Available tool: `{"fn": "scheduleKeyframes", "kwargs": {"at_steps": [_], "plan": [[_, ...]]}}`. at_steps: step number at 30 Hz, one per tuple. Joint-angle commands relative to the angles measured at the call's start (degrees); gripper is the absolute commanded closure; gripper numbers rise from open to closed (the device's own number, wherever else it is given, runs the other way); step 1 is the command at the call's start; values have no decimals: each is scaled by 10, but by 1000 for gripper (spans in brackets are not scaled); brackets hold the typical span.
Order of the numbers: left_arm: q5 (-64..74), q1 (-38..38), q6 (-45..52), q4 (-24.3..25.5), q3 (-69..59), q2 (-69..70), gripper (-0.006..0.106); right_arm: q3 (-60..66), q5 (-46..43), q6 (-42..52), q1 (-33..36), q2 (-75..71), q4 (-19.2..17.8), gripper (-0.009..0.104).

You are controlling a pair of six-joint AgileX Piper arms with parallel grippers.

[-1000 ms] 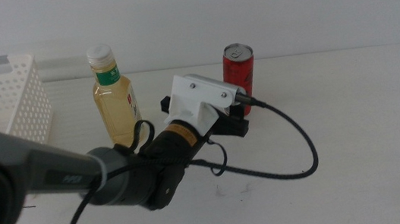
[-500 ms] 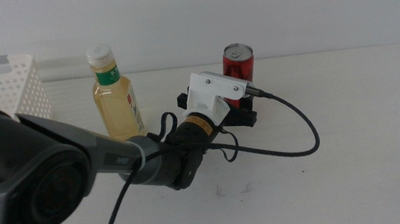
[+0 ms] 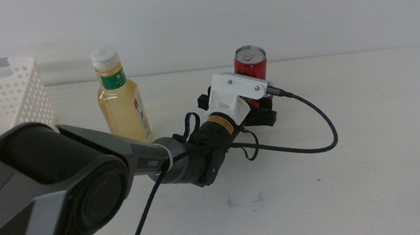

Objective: Use arms to grab the bottles and put them into the dustbin to the left of the table.

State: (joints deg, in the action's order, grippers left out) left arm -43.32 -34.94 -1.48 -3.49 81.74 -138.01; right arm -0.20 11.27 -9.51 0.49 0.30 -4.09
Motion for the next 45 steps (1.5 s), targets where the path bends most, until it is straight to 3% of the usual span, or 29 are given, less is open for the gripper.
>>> {"fn": "scheduleKeyframes", "kwargs": {"at_steps": [1, 5, 12, 16, 26, 36, 40, 45], "plan": [[5, 1, -6, 0, 15, -6, 8, 2, -5, 3, -4, -3, -2, 16], [38, 1, -2, -5, 23, -7, 25, 2, -5, 3, -4, -3, -2, 16], [58, 2, -1, -12, 21, 14, 81, 2, -5, 3, -4, -3, -2, 16], [169, 1, -1, 1, 4, 79, 101, 2, -5, 3, -4, -3, -2, 16], [385, 1, -1, 1, -109, 280, 102, 2, -5, 3, -4, -3, -2, 16], [786, 16, -1, 10, -133, 470, 102, 2, -5, 3, -4, -3, -2, 16], [901, 82, 0, 11, -107, 515, 102, 2, -5, 3, -4, -3, -2, 16], [1027, 239, 62, 0, -28, 524, 102, 2, -5, 3, -4, -3, -2, 16]]}}
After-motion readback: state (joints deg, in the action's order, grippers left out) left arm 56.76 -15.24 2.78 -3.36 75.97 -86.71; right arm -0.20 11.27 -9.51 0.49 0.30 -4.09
